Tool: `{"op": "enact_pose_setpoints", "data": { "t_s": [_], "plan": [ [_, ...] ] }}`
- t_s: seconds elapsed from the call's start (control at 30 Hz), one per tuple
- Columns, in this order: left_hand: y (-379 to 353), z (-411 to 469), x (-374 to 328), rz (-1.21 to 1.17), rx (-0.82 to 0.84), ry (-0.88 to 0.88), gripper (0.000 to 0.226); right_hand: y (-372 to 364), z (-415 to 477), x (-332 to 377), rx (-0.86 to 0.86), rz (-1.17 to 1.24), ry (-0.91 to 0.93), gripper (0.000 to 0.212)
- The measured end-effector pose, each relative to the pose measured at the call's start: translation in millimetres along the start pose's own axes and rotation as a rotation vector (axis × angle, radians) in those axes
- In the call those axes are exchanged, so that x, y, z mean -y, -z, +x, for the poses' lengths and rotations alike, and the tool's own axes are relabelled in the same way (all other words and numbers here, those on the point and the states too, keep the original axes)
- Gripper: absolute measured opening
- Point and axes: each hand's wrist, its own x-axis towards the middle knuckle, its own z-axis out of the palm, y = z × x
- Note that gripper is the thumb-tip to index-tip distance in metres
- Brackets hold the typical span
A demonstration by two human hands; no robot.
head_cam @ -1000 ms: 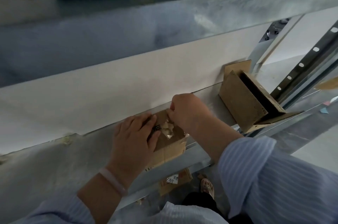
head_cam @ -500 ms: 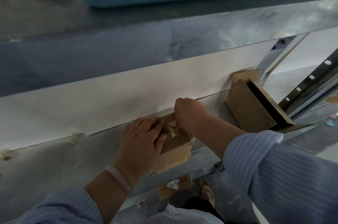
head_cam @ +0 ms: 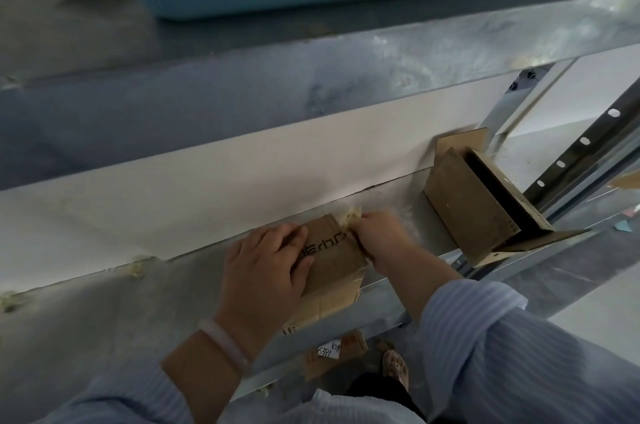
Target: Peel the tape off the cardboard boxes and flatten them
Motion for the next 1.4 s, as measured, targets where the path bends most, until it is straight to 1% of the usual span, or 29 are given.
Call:
{"op": "enact_pose_setpoints", "data": {
  "t_s": [0.1, 0.17, 0.23, 0.33, 0.4, 0.47, 0.57, 0.67, 0.8, 0.83, 0.9, 0.93, 1.0, 1.07, 1.1, 1.13, 1.2, 1.27, 1.33, 1.4],
  "plan": [
    [0.6, 0.7, -0.5, 0.006, 0.016, 0.008, 0.047, -3.8, -1.0, -8.8, 0.050, 0.294, -0.120, 0.018],
    [1.3, 0.8, -0.5, 0.010, 0.015, 0.007, 0.048, -7.1, 0.0, -12.7, 0.056, 0.379, -0.149, 0.017],
    [2.3, 2.2, -1.0, 0.017, 0.025, 0.009, 0.048, -8.4, -1.2, -15.2, 0.006, 0.433, -0.156, 0.017],
    [3.4, 4.8, -1.3, 0.028, 0.051, 0.018, 0.050, -3.3, -6.7, -22.1, -0.090, 0.604, -0.133, 0.014],
    [4.5, 5.0, -1.6, 0.040, 0.065, 0.015, 0.050, 6.8, -15.9, -25.8, -0.107, 0.642, -0.118, 0.013],
    [4.8, 4.3, -1.4, 0.057, 0.070, 0.006, 0.051, 18.3, -23.7, -28.9, -0.068, 0.669, -0.094, 0.012],
    [4.8, 3.6, -1.8, 0.058, 0.050, 0.004, 0.050, 28.2, -32.8, -35.6, 0.041, 0.762, -0.052, 0.013],
    [3.9, 5.0, -1.7, 0.069, 0.052, -0.006, 0.050, 33.5, -39.4, -47.4, 0.142, 0.734, -0.014, 0.011],
    [5.1, 6.1, -1.4, 0.078, 0.056, -0.015, 0.051, 42.6, -46.5, -49.6, 0.281, 0.616, 0.055, 0.015],
    [5.6, 5.9, -1.5, 0.081, 0.057, -0.013, 0.051, 43.9, -46.8, -48.8, 0.279, 0.588, 0.071, 0.014],
    [5.8, 5.8, -1.3, 0.083, 0.058, -0.009, 0.052, 45.5, -46.7, -47.6, 0.218, 0.542, 0.122, 0.011],
    [5.5, 5.8, -1.3, 0.081, 0.059, -0.006, 0.052, 45.9, -45.9, -47.9, 0.176, 0.491, 0.159, 0.017],
    [5.1, 5.5, -1.2, 0.076, 0.060, -0.005, 0.052, 45.8, -45.1, -46.9, 0.135, 0.300, 0.241, 0.032],
    [5.1, 5.5, -1.3, 0.074, 0.060, -0.007, 0.053, 42.8, -46.2, -41.4, 0.204, 0.151, 0.301, 0.040],
    [5.2, 5.5, -1.1, 0.076, 0.058, -0.010, 0.053, 40.0, -46.6, -38.5, 0.234, 0.118, 0.313, 0.041],
    [5.2, 5.8, -0.9, 0.081, 0.056, -0.013, 0.053, 37.3, -47.3, -35.5, 0.226, 0.078, 0.329, 0.039],
    [5.1, 5.8, -0.4, 0.089, 0.053, -0.018, 0.052, 33.9, -48.7, -30.5, 0.111, -0.004, 0.392, 0.032],
    [4.7, 5.7, -0.1, 0.085, 0.047, -0.019, 0.052, 32.0, -49.6, -30.7, 0.025, 0.025, 0.406, 0.024],
    [4.4, 5.4, -0.5, 0.077, 0.044, -0.016, 0.052, 31.1, -51.1, -33.5, 0.028, 0.265, 0.316, 0.015],
    [4.5, 5.3, -1.0, 0.072, 0.044, -0.013, 0.052, 29.0, -52.9, -34.8, 0.041, 0.553, 0.196, 0.013]
  ]
}}
